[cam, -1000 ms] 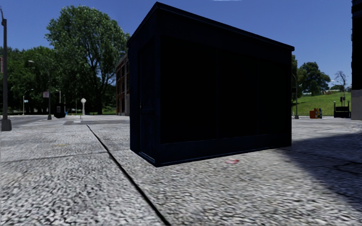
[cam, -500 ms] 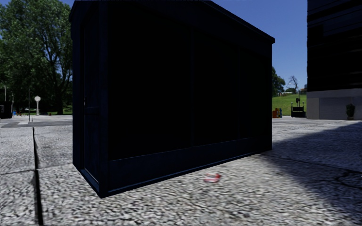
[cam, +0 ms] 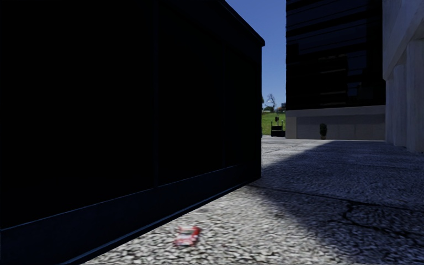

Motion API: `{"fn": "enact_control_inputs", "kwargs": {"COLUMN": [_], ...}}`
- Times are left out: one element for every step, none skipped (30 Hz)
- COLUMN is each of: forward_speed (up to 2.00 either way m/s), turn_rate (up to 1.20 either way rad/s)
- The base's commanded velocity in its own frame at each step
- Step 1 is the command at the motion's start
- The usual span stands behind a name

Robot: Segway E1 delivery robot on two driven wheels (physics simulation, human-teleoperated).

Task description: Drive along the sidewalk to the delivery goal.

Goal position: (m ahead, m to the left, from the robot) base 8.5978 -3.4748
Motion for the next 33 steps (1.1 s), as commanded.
{"fn": "enact_control_inputs", "kwargs": {"forward_speed": [1.23, 1.23, 1.28, 1.31, 1.34, 1.34, 1.35, 1.38, 1.43, 1.46, 1.46, 1.48, 1.49, 1.50, 1.50, 1.51, 1.51, 1.52, 1.52, 1.52, 1.52, 1.52, 1.52, 1.52, 1.52, 1.52, 1.52, 1.52, 1.52, 1.52, 1.52, 1.52, 1.52], "turn_rate": [-0.74, -0.74, -0.71, -0.66, -0.64, -0.64, -0.63, -0.62, -0.62, -0.61, -0.61, -0.60, -0.59, -0.57, -0.57, -0.56, -0.56, -0.56, -0.56, -0.56, -0.56, -0.56, -0.56, -0.56, -0.56, -0.56, -0.56, -0.56, -0.54, -0.49, -0.41, 0.00, 0.00]}}
